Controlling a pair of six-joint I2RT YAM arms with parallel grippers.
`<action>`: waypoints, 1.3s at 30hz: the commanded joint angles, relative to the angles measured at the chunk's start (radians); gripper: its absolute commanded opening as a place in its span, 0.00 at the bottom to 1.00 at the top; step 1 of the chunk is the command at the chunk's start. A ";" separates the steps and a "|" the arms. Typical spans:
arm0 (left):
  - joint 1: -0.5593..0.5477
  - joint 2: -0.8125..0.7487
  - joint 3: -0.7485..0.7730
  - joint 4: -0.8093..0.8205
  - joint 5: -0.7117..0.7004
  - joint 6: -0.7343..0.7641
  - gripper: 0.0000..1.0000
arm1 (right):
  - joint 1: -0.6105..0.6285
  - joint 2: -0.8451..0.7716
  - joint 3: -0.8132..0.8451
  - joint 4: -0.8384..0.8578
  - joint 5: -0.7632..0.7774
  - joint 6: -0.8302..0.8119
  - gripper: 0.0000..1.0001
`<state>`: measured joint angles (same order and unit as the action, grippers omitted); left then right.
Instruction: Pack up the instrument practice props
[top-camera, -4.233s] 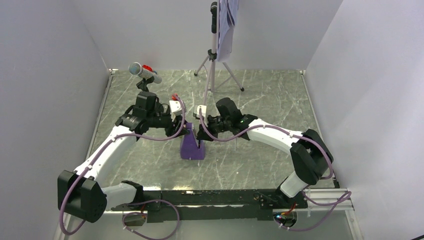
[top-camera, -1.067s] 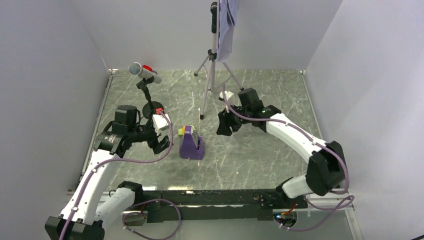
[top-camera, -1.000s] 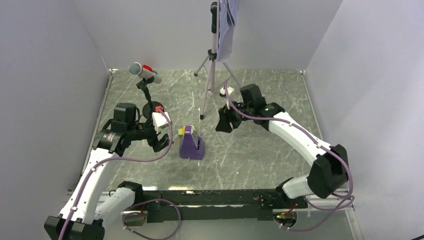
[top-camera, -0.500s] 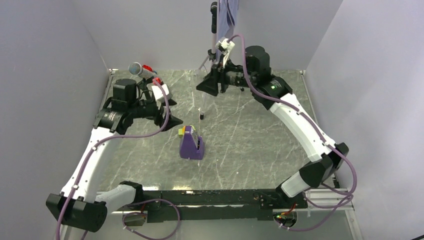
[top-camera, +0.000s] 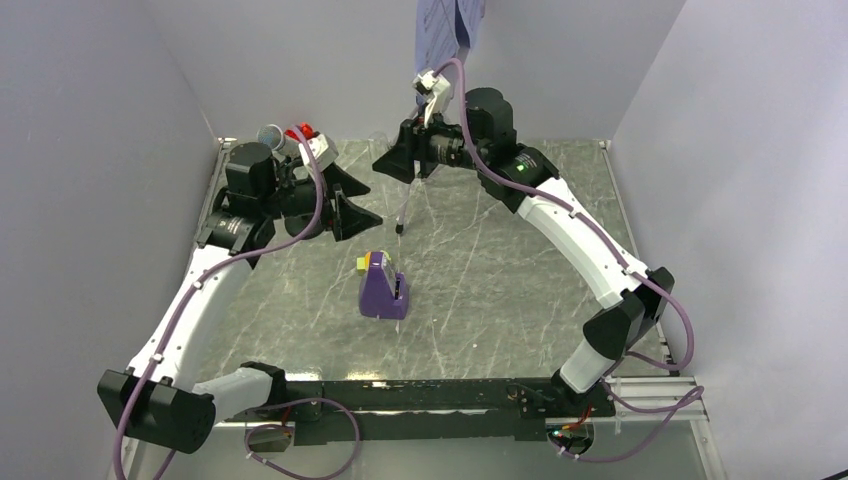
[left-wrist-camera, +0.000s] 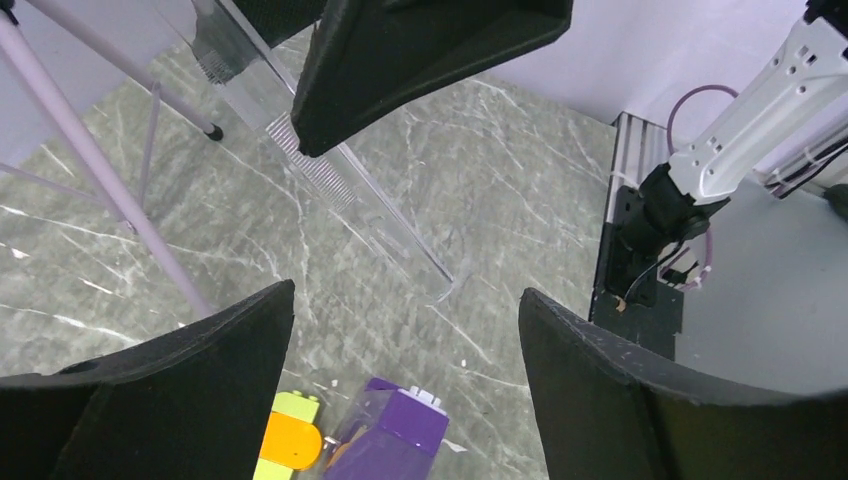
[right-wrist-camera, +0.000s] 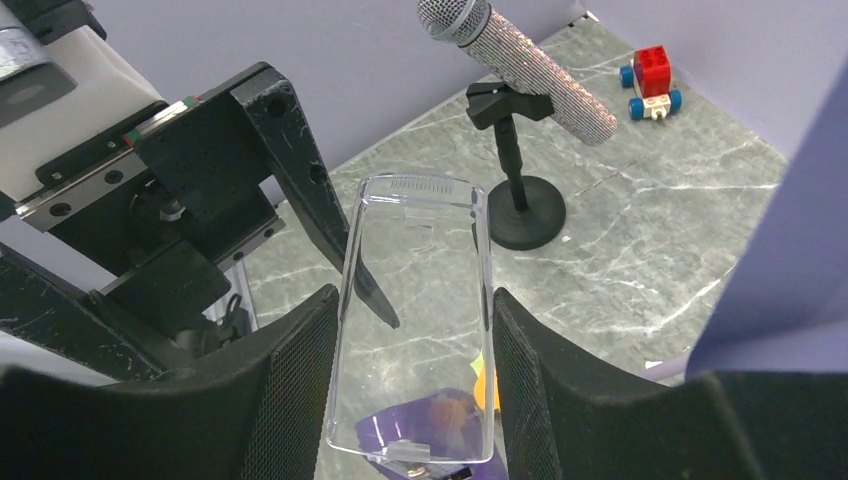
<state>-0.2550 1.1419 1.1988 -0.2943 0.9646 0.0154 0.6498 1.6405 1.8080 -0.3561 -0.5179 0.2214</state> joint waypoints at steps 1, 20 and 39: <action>-0.004 0.008 -0.028 0.146 0.051 -0.164 0.86 | 0.002 0.020 0.025 -0.010 0.061 0.064 0.00; 0.012 -0.032 -0.090 0.156 -0.090 -0.143 0.76 | 0.013 -0.109 -0.123 -0.017 0.025 0.039 0.00; 0.016 -0.053 -0.187 0.265 0.022 -0.290 0.91 | 0.015 -0.133 -0.144 -0.067 0.196 0.144 0.00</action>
<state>-0.2180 1.0592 0.9852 -0.0990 0.9691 -0.2237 0.6579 1.5356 1.6203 -0.4042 -0.4416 0.2855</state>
